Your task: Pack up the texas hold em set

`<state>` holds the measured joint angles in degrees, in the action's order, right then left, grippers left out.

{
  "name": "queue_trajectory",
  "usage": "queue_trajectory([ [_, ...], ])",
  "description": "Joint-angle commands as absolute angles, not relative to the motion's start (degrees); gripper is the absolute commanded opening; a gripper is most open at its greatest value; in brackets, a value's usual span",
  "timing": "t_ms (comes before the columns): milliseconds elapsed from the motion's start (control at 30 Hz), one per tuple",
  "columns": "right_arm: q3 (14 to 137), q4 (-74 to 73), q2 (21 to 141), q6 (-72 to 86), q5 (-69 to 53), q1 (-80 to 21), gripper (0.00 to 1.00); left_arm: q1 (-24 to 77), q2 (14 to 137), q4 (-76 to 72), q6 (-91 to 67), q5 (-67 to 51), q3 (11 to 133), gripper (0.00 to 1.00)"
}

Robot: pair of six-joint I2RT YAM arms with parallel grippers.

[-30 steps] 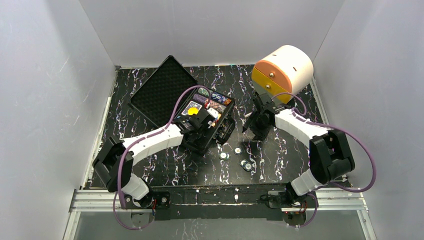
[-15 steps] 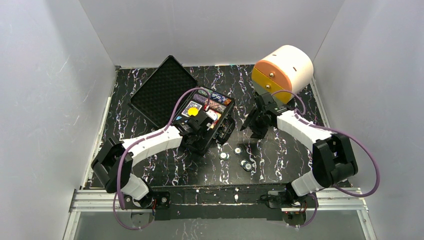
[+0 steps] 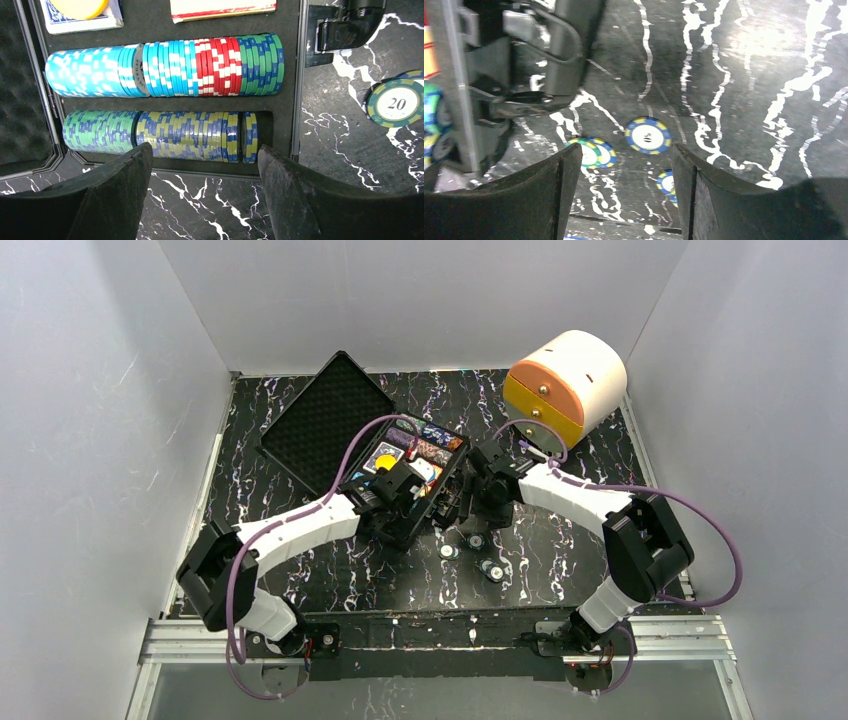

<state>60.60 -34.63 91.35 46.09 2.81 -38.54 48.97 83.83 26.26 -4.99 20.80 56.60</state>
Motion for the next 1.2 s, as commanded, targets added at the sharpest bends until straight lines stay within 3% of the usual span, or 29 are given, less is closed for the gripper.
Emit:
queue_trajectory([
  [0, 62.49, -43.50, 90.61, 45.84, 11.46, -38.48, 0.75, 48.92, 78.93, 25.30, -4.23, 20.04, 54.84, 0.77],
  [333, 57.21, -44.53, 87.76, 43.59, 6.11, -38.45, 0.84, 48.94, 78.05, 24.71, -4.14, 19.17, 54.19, 0.78],
  [833, 52.92, -43.96, 89.64, 40.27, 0.65, -39.91, 0.80, 48.95, 72.31, 24.27, -7.18, 17.24, 58.42, 0.80],
  [1167, 53.71, -48.55, 94.16, 41.80, 4.36, -45.13, 0.76, 49.00, 71.20, 23.29, -8.08, 17.14, 59.16, 0.83],
])
